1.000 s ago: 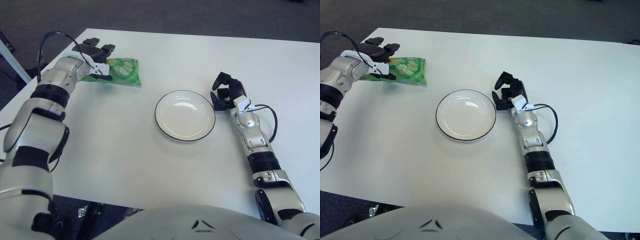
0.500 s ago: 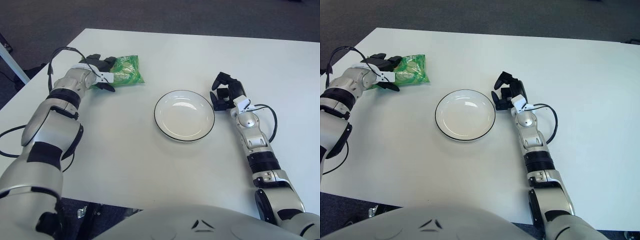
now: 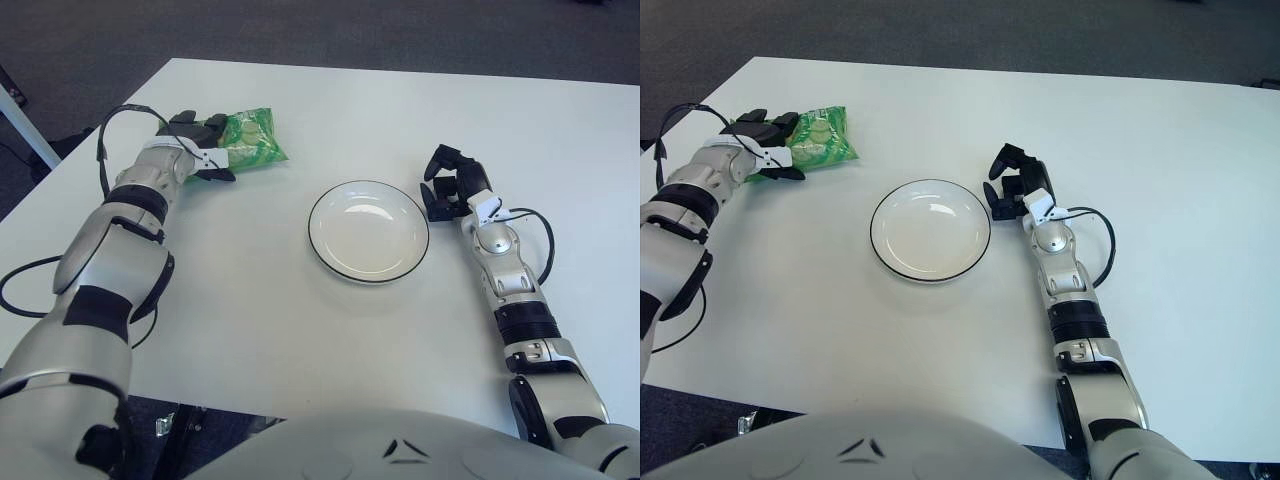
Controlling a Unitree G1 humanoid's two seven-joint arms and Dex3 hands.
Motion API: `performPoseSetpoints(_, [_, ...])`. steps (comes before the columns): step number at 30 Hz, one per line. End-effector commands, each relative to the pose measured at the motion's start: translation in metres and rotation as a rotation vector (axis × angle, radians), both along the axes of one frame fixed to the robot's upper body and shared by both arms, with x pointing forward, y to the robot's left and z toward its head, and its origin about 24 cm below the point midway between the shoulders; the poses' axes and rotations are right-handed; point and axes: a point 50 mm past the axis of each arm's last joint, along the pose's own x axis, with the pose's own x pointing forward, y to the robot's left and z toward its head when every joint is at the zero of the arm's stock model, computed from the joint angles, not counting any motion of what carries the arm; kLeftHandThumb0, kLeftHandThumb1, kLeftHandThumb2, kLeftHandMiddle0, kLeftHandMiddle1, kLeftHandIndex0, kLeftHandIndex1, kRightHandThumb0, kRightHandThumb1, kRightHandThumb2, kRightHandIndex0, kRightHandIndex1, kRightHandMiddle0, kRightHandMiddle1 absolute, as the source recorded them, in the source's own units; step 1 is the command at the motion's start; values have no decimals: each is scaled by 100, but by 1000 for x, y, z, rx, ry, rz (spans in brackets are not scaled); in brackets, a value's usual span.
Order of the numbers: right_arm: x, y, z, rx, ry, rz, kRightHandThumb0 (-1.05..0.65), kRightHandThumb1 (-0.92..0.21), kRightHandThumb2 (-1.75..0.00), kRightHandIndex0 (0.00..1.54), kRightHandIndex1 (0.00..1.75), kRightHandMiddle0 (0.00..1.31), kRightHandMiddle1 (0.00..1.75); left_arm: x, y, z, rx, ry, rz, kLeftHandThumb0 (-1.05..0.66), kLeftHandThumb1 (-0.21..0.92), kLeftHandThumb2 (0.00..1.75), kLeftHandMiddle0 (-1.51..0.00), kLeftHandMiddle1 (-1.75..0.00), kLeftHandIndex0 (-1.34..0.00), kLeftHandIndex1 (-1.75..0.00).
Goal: Put the snack into the plate.
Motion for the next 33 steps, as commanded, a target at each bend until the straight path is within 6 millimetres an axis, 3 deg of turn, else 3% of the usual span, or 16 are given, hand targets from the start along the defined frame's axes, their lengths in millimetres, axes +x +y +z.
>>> performPoseSetpoints(1, [-12,-5,-36,-39,155,3,-53,-20,-147,135,175,72,175,-13,-2,-34,-29,68,1,-102,91,20,-3,-100,0,-35])
performPoseSetpoints(2, [-12,-5,-36,-41,151,5,-53,-20,-147,135,175,72,175,-14,-1,-35,-38,58,8,-100,90,20,-4,-107,0,-48])
performPoseSetpoints(3, [-12,-5,-36,-42,149,6,-53,-20,-146,135,175,72,175,-15,-1,-36,-43,52,12,-91,83,29,-4,-119,0,-84])
performPoseSetpoints(4, [-13,-5,-36,-38,150,5,-53,-20,-146,135,175,72,175,-16,-1,-39,-52,44,22,-86,74,42,-5,-128,0,-108])
performPoseSetpoints(5, [-13,-5,-36,-31,154,2,-53,-20,-146,135,175,71,175,-17,-1,-41,-64,35,31,-73,66,55,-16,-145,-6,-132])
performPoseSetpoints(8, [-13,-6,-36,-22,161,-4,-53,-21,-144,134,175,70,175,-18,-2,-43,-94,11,47,-24,46,100,-50,-153,-27,-161])
performPoseSetpoints(11, [-14,-6,-36,-22,164,-7,-53,-22,-144,134,175,70,175,-18,-2,-43,-116,-8,56,-8,32,124,-64,-159,-38,-170])
performPoseSetpoints(17, [-15,-6,-36,-31,161,2,-53,-22,-144,134,175,70,175,-19,-1,-42,-168,-102,81,-1,14,144,-82,-151,-54,-174])
performPoseSetpoints(27, [-15,-7,-35,-70,144,22,-53,-21,-145,135,175,71,175,-17,-2,-32,-200,-222,53,0,10,152,-82,-160,-56,-175])
performPoseSetpoints(33, [-14,-9,-37,-100,138,42,-53,-21,-145,136,175,71,175,-4,-12,-5,-227,-278,15,0,4,157,-88,-156,-60,-175])
